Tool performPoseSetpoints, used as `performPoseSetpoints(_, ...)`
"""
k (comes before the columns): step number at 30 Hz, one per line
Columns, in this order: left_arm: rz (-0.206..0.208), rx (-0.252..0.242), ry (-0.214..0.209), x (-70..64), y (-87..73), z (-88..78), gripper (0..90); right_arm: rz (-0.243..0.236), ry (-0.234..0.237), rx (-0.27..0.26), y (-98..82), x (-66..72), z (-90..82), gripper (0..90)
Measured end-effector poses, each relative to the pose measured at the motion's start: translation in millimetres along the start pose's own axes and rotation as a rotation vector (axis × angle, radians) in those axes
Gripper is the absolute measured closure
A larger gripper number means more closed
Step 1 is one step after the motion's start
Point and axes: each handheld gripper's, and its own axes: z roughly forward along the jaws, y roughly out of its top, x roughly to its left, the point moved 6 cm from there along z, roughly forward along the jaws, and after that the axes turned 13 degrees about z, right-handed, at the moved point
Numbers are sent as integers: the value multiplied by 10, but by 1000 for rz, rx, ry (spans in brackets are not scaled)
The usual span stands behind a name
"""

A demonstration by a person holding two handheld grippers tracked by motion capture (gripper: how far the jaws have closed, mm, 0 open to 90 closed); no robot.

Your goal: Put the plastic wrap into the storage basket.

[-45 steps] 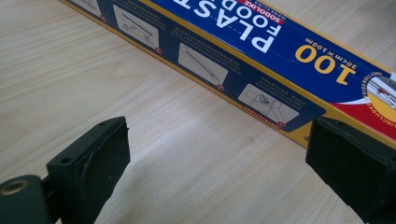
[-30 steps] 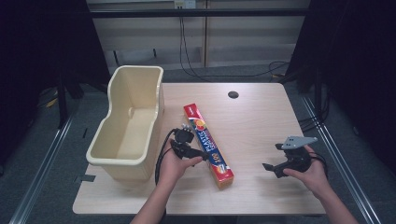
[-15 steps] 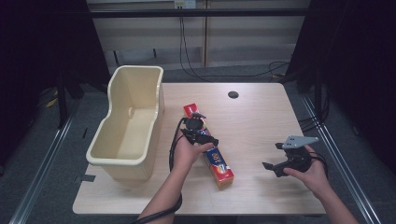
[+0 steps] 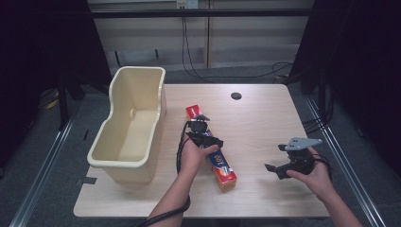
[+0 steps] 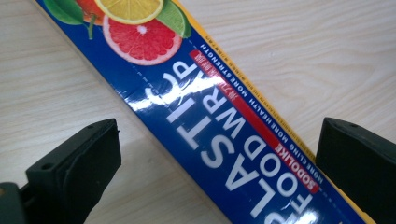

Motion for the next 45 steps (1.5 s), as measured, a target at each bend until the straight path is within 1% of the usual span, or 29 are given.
performPoseSetpoints(1, -4, -2, 0, -13, 4, 13, 0, -6, -9, 5, -1, -1, 0, 47)
performPoseSetpoints(2, 6, 5, -8, -21, 1, 24, 0, -10, -17, 5, 0, -1, 4, 48)
performPoseSetpoints(3, -1, 8, -7, -42, 1, 46, 0, -9, -17, 5, 0, 2, 4, 48)
performPoseSetpoints(4, 10, 19, -3, -43, -5, 59, 0, -7, -12, 5, 2, 8, 4, 48)
performPoseSetpoints(6, 2, 18, 2, -51, -4, 77, 0, -21, -26, 4, 8, 10, -3, 48)
performPoseSetpoints(7, 3, 18, 0, -45, -5, 77, 0, -23, -22, -6, 15, 22, -8, 48)
performPoseSetpoints(9, -11, 28, -9, -39, -17, 71, 3, -23, -22, -6, 15, 23, -7, 48)
performPoseSetpoints(10, -20, 21, -12, -35, -14, 76, 7, -28, -23, -2, 12, 20, -4, 48)
performPoseSetpoints(11, -40, 27, -20, -40, -16, 70, 16, -28, -25, -1, 12, 17, 0, 49)
performPoseSetpoints(13, -61, 35, -32, -39, -23, 63, 41, -31, -30, -2, 13, 13, 3, 54)
performPoseSetpoints(14, -59, 43, -34, -31, -29, 58, 43, -36, -31, -8, 17, 10, 1, 54)
performPoseSetpoints(15, -74, 53, -43, -31, -36, 48, 56, -32, -37, -18, 28, 5, -12, 54)
performPoseSetpoints(18, -75, 53, -42, -29, -34, 42, 73, -33, -42, -26, 35, -1, -26, 54)
performPoseSetpoints(19, -70, 64, -43, -20, -42, 28, 73, -35, -37, -28, 37, 0, -28, 54)
performPoseSetpoints(21, -84, 68, -49, -24, -44, 10, 96, -36, -40, -29, 38, -5, -29, 55)
performPoseSetpoints(22, -85, 84, -48, -17, -58, -9, 107, -36, -42, -29, 38, -7, -28, 57)
performPoseSetpoints(23, -94, 78, -55, -18, -58, -15, 121, -38, -45, -29, 39, -8, -29, 64)
performPoseSetpoints(25, -90, 94, -58, 2, -75, -42, 145, -52, -56, -31, 43, -4, -32, 66)
performPoseSetpoints(27, -98, 99, -61, 15, -85, -60, 166, -54, -53, -39, 53, 9, -35, 66)
performPoseSetpoints(28, -90, 114, -61, 32, -97, -84, 175, -57, -59, -39, 57, 8, -39, 66)
performPoseSetpoints(29, -89, 112, -63, 36, -96, -91, 192, -65, -67, -42, 62, 7, -44, 66)
performPoseSetpoints(32, -84, 136, -63, 65, -111, -130, 219, -62, -68, -45, 66, 6, -44, 67)
performPoseSetpoints(36, -98, 161, -62, 90, -129, -173, 264, -60, -68, -51, 71, 5, -45, 70)
performPoseSetpoints(37, -91, 159, -56, 104, -129, -177, 272, -62, -69, -53, 74, 4, -45, 71)
performPoseSetpoints(38, -88, 177, -60, 108, -140, -194, 280, -62, -71, -53, 75, 2, -45, 71)
performPoseSetpoints(39, -97, 173, -57, 110, -142, -199, 286, -60, -74, -53, 76, -1, -47, 70)
performPoseSetpoints(42, -97, 182, -57, 133, -152, -224, 314, -56, -80, -58, 79, -10, -54, 71)
performPoseSetpoints(43, -86, 185, -52, 152, -158, -231, 321, -57, -77, -59, 78, -9, -53, 71)
performPoseSetpoints(45, -96, 190, -49, 156, -164, -246, 337, -59, -77, -58, 76, -7, -52, 71)
